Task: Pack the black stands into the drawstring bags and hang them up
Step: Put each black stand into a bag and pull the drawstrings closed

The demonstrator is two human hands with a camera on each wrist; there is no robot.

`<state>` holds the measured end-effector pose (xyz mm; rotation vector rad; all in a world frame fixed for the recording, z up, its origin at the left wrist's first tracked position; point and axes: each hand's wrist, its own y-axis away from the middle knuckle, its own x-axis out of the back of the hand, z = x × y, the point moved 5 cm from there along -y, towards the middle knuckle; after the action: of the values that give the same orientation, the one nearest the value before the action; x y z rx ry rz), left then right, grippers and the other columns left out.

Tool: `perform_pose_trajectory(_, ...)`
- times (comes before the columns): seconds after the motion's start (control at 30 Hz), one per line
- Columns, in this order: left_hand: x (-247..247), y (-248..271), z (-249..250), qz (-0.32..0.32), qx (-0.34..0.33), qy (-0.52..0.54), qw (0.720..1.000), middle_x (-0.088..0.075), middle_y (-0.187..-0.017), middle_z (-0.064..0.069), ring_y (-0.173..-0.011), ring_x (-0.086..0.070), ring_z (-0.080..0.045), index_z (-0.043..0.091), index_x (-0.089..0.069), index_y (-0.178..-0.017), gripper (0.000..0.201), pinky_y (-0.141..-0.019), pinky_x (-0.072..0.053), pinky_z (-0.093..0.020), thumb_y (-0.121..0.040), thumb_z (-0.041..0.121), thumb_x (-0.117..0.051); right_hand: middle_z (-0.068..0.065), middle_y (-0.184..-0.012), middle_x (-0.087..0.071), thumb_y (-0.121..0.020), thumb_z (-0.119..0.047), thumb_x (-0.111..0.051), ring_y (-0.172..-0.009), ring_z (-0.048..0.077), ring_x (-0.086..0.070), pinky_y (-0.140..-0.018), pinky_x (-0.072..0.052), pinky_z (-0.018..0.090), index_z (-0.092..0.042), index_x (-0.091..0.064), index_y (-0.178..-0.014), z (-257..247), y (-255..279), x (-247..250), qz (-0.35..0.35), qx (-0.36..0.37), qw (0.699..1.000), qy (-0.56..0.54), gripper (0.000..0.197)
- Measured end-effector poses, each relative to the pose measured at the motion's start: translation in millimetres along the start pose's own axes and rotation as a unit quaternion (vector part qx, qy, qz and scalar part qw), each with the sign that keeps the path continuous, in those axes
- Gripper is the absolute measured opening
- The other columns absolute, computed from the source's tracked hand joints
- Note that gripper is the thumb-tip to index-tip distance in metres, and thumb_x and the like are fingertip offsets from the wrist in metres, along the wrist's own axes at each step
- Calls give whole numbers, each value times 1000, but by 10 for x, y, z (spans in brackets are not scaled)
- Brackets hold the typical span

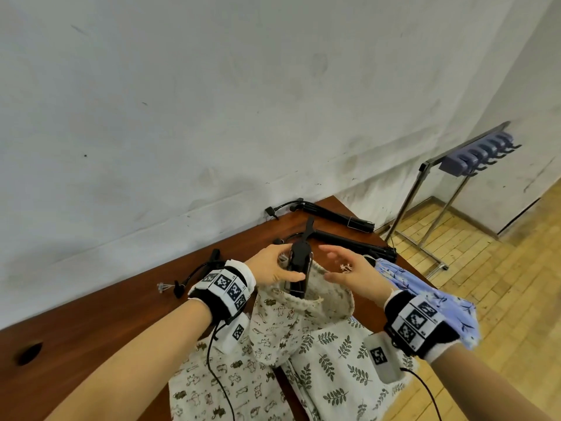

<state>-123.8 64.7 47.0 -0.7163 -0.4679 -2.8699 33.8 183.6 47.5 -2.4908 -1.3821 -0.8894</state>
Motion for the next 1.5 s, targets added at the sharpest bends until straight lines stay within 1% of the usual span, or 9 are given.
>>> perform_pose_trajectory(0.13, 28, 33, 76, -49, 14, -43, 998, -61, -124, 10, -118, -54, -12, 45, -56, -116, 54, -106, -40, -46, -65, 49, -72, -17, -110, -56, -82, -11, -69, -97, 0, -54, -83, -43, 11, -34, -59, -123, -215, -118, -140, -42, 63, 993, 88, 48)
perform_pose_trajectory(0.37, 66, 69, 62, -50, 31, -85, 995, -60, -125, 8, -116, -54, -16, 42, -57, -116, 57, -103, -42, -46, -61, 45, -73, -5, -90, -71, -91, -27, -62, -84, 11, -64, -78, -51, 27, -21, -73, -91, -283, -210, -191, 18, 43, 981, 187, 13)
perform_pose_trajectory(0.67, 84, 72, 144, -1, 30, -135, 990, -63, -115, 6, -107, -58, -16, 37, -59, -108, 54, -95, -48, -44, -55, 44, -71, 14, -68, -53, -91, -10, -52, -60, 17, -47, -65, -39, 26, 5, -59, -69, -440, -160, -83, 12, -41, 985, -167, 27)
perform_pose_trajectory(0.83, 15, 29, 128, 5, 31, -149, 988, -64, -111, 10, -102, -62, -16, 53, -53, -97, 50, -91, -52, -42, -51, 52, -70, -3, -56, -34, -96, -7, -42, -45, 10, -30, -52, -34, 21, -3, -58, -83, -696, -34, 95, -7, -66, 946, -318, 21)
perform_pose_trajectory(0.97, -14, 5, 137, -3, 29, -163, 986, -64, -113, 11, -105, -62, -15, 46, -55, -111, 53, -94, -50, -41, -62, 43, -75, -4, -61, -38, -96, -17, -45, -47, 8, -23, -48, -38, 20, -4, -52, -99, -805, 82, 128, -75, -113, 908, -396, 15)
perform_pose_trajectory(1.17, 52, -12, 235, -37, 10, -205, 978, -64, -115, 0, -105, -60, -22, 26, -56, -121, 56, -91, -50, -39, -70, 27, -77, 1, -70, -44, -86, -10, -57, -54, 6, -18, -41, -28, 14, -8, -49, -90, -877, 125, 73, -109, -128, 837, -521, 9)
perform_pose_trajectory(1.27, 112, -41, 386, -62, -10, -217, 974, -66, -112, -4, -103, -62, -25, 19, -57, -119, 55, -88, -52, -38, -69, 21, -79, 2, -84, -52, -88, 1, -58, -58, 7, -48, -50, -46, 16, -5, -55, -93, -912, 52, 81, -94, -57, 882, -457, 9)
perform_pose_trajectory(1.37, 162, -119, 518, -63, -34, -218, 973, -63, -118, -2, -108, -60, -24, 19, -55, -124, 62, -92, -49, -37, -68, 16, -80, -4, -122, -59, -82, -4, -71, -99, 16, -66, -75, -56, 28, -12, -48, -124, -844, -35, 90, -57, -36, 965, -252, 49)
perform_pose_trajectory(1.5, 111, -196, 495, -51, -28, -206, 977, -53, -136, -2, -121, -52, -20, 19, -37, -141, 88, -101, -45, -38, -66, 19, -84, 1, -118, -62, -76, -15, -79, -77, -3, -63, -58, -46, 12, -15, -43, -123, -748, -180, -8, -46, 5, 997, -66, 59)
